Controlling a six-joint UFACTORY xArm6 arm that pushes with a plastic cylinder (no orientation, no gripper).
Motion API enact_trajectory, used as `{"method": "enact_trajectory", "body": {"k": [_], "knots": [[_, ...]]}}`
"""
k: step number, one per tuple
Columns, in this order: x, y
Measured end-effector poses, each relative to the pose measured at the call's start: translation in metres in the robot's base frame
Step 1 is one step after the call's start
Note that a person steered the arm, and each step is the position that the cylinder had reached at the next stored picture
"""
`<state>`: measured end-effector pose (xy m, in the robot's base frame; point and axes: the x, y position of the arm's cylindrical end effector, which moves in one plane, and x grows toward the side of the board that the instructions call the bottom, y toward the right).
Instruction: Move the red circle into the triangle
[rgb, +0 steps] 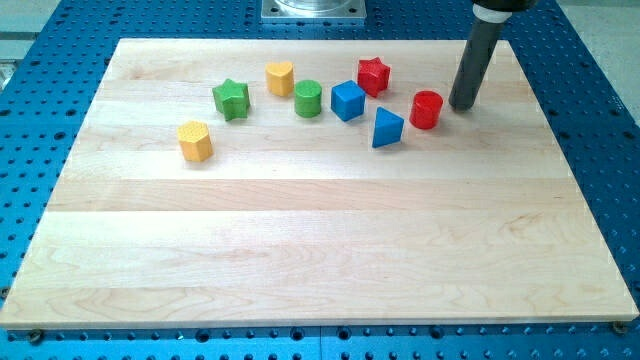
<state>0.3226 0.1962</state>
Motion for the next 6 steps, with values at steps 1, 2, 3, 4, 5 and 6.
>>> {"method": "enact_trajectory", "body": {"k": [1,2,3,4,5,6], "knots": [[0.008,-0.026],[0.042,-0.037],[0.061,-0.037],[0.053,-0.068],[0.039,-0.078],[0.053,-0.127]]}}
